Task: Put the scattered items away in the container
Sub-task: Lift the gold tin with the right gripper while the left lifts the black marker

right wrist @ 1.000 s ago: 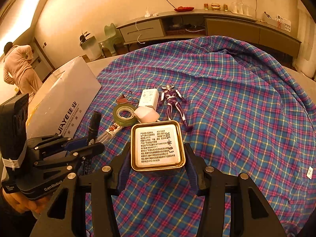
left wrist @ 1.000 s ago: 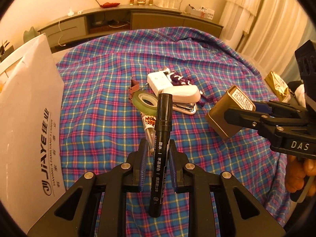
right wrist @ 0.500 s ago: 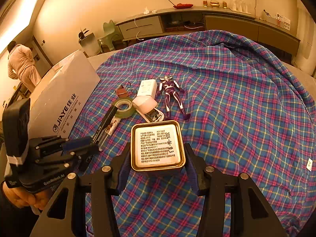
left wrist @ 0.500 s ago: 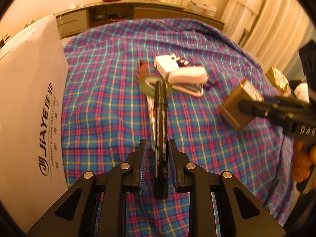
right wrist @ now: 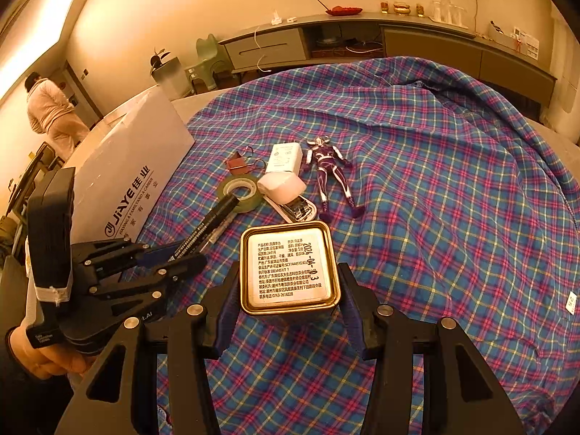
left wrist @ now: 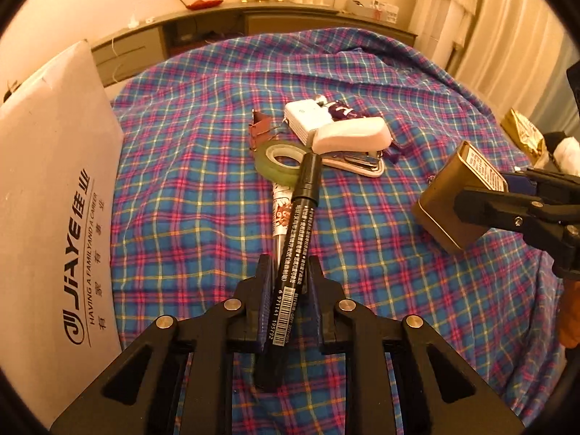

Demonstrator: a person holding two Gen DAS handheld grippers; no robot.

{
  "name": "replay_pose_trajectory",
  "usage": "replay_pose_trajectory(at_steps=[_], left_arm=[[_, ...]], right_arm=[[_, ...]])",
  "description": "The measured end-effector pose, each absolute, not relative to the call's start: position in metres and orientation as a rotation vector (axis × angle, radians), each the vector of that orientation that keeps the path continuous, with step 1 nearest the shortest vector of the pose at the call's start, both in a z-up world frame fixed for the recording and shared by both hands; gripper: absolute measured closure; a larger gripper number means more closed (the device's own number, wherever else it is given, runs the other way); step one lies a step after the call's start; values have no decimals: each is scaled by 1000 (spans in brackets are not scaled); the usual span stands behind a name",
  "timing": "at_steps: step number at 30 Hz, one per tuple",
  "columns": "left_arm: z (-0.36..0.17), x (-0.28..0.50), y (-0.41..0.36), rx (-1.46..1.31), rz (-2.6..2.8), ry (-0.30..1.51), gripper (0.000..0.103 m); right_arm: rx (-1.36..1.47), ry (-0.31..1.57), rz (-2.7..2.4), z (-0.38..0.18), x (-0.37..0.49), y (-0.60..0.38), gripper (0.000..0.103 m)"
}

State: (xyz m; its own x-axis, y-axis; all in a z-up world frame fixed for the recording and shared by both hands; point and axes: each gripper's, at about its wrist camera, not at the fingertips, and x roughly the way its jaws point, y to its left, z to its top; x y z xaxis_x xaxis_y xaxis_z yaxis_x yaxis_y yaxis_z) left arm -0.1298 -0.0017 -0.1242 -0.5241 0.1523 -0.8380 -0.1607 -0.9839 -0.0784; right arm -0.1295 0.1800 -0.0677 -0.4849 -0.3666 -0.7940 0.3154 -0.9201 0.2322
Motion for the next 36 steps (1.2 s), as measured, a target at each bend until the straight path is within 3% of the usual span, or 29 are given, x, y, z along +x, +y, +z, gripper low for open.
replay_pose_trajectory(at_steps=[11, 19, 21, 22, 26, 36], left_arm=[[-100, -120, -7, -1397, 2589, -74, 84], [-100, -109, -1, -1396, 2595, -9, 83], [-104, -110, 1, -1400, 2601, 9, 76], [-105, -111, 1, -1405, 2600, 11, 67], [-104, -115, 5, -1399, 2608, 13, 61], [-113, -132, 32, -1350, 2589, 93, 62]], right_arm=[[1297, -92, -2411, -62, -125, 184, 52], [1288, -78, -2403, -58, -115, 181, 52], [1293, -77, -2400, -59, -114, 180, 52], [1295, -79, -2399, -59, -113, 180, 52], [1311, -87, -2392, -64, -115, 182, 52], [1340, -90, -2378, -76, -123, 187, 52]])
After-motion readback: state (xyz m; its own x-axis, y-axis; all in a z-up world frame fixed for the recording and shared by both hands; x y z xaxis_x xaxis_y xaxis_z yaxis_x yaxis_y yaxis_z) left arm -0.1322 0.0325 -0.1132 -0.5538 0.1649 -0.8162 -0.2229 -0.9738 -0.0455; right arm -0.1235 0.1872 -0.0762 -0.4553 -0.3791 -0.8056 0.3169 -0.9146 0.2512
